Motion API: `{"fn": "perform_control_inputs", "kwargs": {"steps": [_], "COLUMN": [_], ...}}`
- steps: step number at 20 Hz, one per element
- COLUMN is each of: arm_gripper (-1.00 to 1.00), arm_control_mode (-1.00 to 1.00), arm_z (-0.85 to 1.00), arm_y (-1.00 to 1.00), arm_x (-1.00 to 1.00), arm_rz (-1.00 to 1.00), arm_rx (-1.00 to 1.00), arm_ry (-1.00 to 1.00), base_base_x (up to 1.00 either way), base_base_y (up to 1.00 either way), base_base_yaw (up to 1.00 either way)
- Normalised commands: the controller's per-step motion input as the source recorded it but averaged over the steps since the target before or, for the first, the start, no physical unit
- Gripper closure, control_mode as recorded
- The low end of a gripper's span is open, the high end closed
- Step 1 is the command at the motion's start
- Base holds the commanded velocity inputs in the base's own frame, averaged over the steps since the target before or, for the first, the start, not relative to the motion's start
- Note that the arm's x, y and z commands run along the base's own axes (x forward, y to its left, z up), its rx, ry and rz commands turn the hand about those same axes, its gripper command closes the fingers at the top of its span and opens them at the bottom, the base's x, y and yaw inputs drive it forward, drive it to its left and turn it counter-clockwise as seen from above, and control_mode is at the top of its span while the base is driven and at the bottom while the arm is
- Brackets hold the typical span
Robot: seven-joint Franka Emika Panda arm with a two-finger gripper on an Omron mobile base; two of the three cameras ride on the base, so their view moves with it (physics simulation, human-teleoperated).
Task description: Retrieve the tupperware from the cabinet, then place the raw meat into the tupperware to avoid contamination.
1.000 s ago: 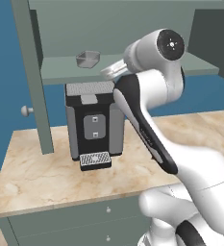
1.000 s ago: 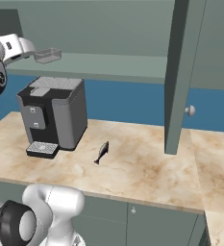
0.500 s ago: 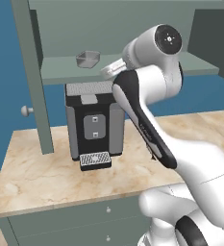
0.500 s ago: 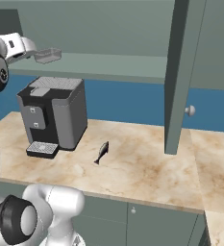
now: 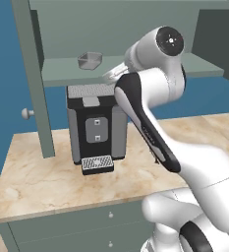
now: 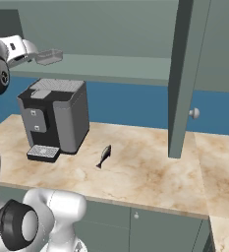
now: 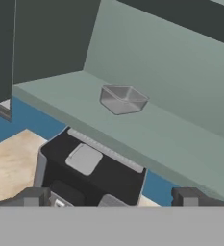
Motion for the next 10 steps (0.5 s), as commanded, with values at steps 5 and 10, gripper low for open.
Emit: {"fn": "perform_control_inputs", "kwargs": {"steps": [5,10], "arm_gripper": [-1.0,-1.0], "arm_control_mode": [-1.0,-1.0], "arm_z": [-0.12,-0.01], "arm_y": [0.01,0.0], "arm_x": [0.04,0.11], "arm_rz": [0.01,0.0], "arm_rx": [-0.02,0.0], "arm_ry": [0.0,0.0], "base_base_x": [0.0,0.0], "base_base_y": [0.0,0.0], "base_base_yaw": [0.0,0.0]}}
